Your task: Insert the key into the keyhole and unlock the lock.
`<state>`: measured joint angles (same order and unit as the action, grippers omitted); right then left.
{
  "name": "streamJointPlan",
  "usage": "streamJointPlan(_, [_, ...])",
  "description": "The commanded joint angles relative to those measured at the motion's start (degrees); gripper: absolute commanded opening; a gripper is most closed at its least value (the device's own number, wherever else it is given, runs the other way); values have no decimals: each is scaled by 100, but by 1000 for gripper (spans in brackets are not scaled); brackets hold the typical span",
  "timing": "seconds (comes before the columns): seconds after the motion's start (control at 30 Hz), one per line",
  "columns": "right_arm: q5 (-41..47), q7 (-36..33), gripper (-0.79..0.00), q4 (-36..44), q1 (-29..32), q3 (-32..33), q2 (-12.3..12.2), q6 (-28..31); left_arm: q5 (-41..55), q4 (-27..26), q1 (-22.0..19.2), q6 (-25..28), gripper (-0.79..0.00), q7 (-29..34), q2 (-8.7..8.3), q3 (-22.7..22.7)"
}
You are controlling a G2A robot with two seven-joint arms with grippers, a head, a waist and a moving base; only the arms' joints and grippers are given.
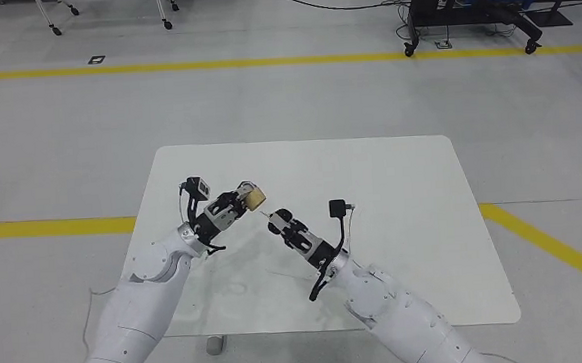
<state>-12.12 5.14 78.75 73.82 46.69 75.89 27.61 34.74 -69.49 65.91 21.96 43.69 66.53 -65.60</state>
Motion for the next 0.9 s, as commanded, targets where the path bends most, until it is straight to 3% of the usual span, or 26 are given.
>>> streamJointPlan(0.0, [-28,84,-785,-33,-23,-25,30,33,-83,-32,23,30,-785,-69,2,-13])
streamJointPlan(0.33, [-412,642,-785,-90,-30,-28,154,-125,-457,-185,155,194,-785,-351,10,-84])
streamJointPlan(0.87, [-669,823,-785,-289,-150,-180,369,-318,-608,-296,314,515,-785,-723,61,-169])
